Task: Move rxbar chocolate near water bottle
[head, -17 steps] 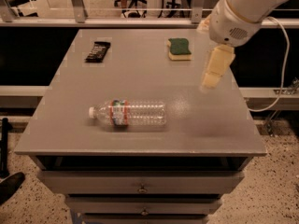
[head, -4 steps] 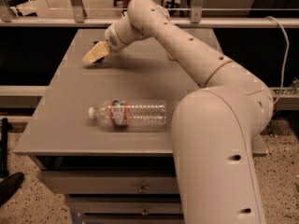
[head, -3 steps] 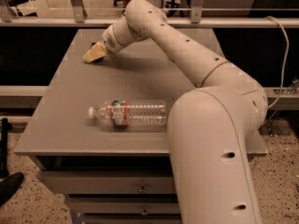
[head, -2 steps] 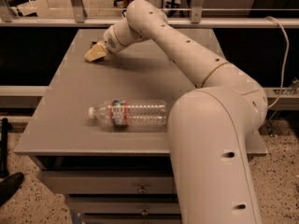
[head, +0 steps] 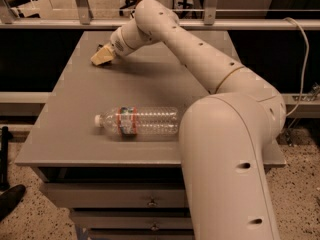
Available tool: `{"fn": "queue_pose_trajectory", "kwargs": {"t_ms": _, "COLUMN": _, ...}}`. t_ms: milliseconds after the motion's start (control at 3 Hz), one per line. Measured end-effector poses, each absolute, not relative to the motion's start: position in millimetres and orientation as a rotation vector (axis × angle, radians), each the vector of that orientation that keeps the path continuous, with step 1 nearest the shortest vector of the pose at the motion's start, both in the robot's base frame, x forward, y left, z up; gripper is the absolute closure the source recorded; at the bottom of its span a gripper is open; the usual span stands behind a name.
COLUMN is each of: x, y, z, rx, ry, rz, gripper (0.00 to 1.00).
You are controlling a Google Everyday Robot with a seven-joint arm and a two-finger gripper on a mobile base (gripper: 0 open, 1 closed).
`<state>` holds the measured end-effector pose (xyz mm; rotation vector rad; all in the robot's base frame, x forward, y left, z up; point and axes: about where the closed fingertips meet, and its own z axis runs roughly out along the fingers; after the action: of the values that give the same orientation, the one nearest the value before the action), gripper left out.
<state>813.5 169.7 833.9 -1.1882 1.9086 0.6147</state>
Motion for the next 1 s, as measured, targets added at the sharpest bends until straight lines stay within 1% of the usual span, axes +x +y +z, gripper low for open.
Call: {"fn": "queue_pose_trajectory", "kwargs": {"t_ms": 1000, "x": 813.4, "y": 169.6, "z": 835.0, "rx": -1.188, "ry": 1.909, "rz": 0.615, "gripper": 1.0}}
